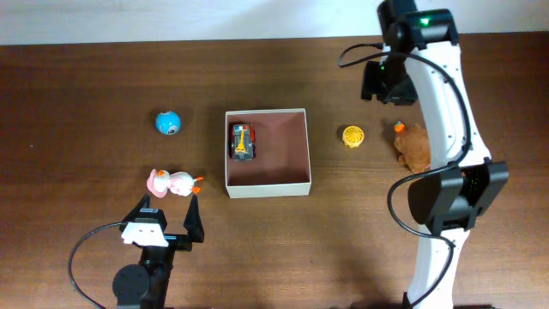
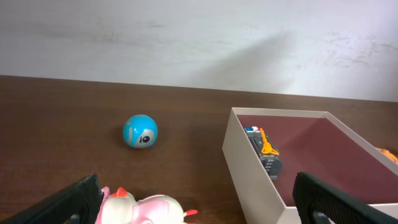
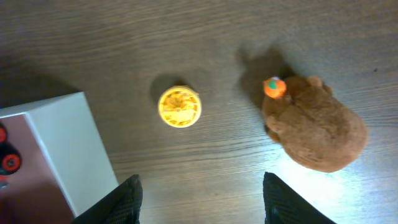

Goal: Pack container
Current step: 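Move the right gripper right to the brown plush bear, then grasp the brown plush bear with the right gripper and lift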

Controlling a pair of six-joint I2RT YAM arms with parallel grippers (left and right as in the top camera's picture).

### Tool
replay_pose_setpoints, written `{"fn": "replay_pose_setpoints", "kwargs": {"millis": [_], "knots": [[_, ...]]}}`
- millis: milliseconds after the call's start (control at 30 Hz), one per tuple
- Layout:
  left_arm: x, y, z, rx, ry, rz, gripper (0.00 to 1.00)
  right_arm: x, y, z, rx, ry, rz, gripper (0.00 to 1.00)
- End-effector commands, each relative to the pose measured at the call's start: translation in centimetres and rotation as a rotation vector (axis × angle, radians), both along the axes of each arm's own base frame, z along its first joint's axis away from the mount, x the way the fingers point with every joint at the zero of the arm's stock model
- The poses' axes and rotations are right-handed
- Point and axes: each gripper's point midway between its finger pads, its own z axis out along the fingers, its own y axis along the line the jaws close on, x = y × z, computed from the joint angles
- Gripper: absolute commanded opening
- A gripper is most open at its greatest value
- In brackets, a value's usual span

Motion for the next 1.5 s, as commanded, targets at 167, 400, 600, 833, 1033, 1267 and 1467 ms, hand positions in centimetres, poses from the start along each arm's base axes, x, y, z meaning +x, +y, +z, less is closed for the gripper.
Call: {"fn": "replay_pose_setpoints", "kwargs": {"millis": [167, 400, 600, 833, 1033, 1267, 1467], "knots": [[0.0, 0.1, -0.1, 0.012, -0.003, -0.001, 1.00, -1.8, -0.9, -3.7, 0.023, 0.113, 0.051, 0.58], [0.0, 0.1, -0.1, 0.012, -0.003, -0.001, 1.00, -2.2, -1.2, -7.6, 0.025, 0.158, 0.042, 0.58], [0.0, 0.1, -0.1, 0.012, -0.003, -0.001, 1.00, -2.4, -4.7, -7.8, 0.032, 0.170, -0.041, 0.59], [0.0, 0.1, -0.1, 0.012, -0.003, -0.001, 1.00, -3.2, -11.0, -7.8, 0.010, 0.181, -0.125, 0.66], [0.0, 0.1, -0.1, 0.012, -0.003, -0.001, 0.99, -3.7, -13.9, -7.9, -0.019, 0.185, -0.155, 0.68], [0.0, 0.1, -0.1, 0.012, -0.003, -0.001, 0.99, -4.5, -14.1, -9.7, -0.014, 0.219, -0.141, 0.68], [0.0, 0.1, -0.1, 0.012, -0.003, -0.001, 1.00, -5.6, -13.7, -12.8, 0.000, 0.257, -0.140, 0.64]]}}
